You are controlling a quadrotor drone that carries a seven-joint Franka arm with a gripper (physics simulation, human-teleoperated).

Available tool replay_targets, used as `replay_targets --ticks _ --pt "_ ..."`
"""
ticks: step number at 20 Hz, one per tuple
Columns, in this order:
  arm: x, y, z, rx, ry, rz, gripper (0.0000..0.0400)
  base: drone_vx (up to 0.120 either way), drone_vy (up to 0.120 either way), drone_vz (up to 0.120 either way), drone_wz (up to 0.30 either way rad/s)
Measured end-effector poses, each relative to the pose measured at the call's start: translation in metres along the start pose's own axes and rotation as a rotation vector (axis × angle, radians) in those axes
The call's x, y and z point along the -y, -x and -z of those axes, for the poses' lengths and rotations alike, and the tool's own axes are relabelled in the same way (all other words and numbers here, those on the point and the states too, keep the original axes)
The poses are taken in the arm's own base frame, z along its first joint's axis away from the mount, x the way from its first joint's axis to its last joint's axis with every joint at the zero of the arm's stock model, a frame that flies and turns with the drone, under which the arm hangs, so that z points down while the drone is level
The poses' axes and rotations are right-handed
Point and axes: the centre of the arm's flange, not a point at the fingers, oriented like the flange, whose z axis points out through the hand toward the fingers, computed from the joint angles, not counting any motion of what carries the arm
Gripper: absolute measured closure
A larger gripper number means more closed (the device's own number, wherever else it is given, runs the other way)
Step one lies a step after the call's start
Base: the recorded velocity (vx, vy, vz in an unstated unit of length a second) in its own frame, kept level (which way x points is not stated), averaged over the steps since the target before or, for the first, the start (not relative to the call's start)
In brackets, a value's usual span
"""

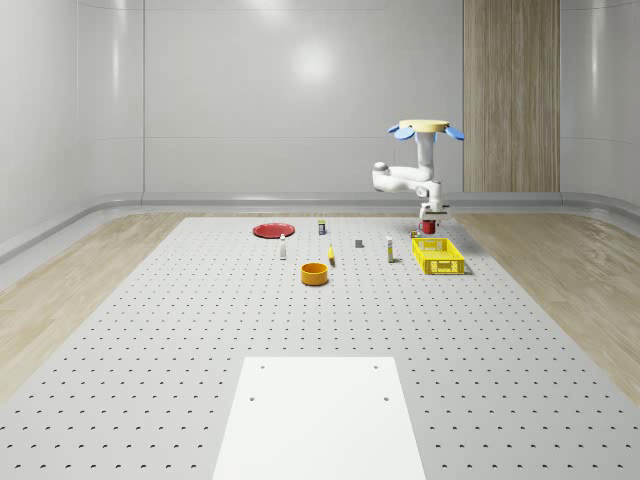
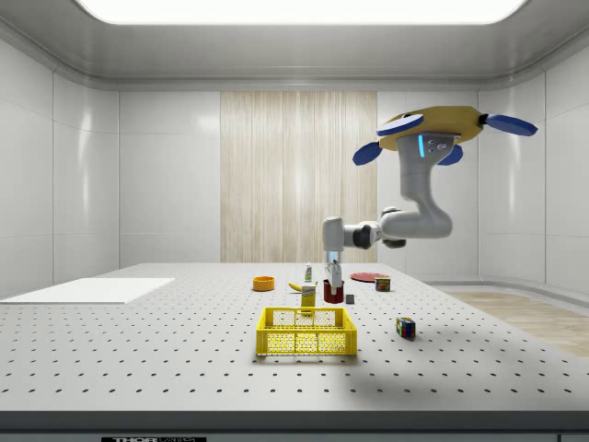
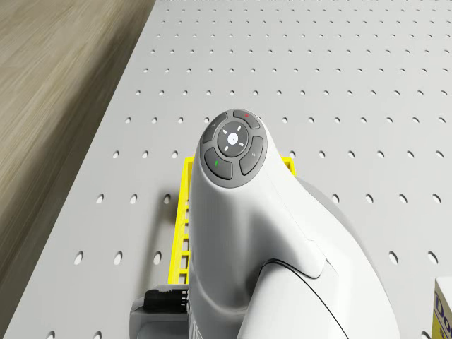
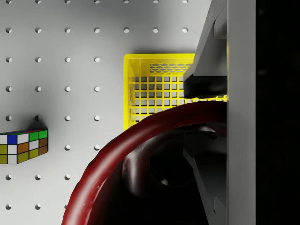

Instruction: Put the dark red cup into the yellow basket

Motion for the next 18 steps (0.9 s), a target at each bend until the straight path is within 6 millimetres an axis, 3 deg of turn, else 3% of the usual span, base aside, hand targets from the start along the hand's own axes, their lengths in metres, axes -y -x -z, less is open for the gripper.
replay_targets --ticks 13,18 --pt "0.0 0.0 0.0 0.0 0.0 0.0 0.03 0.12 0.0 -0.102 0.0" --pt "0.0 0.0 0.0 0.0 0.0 0.0 0.03 0.12 0.0 0.0 0.0"
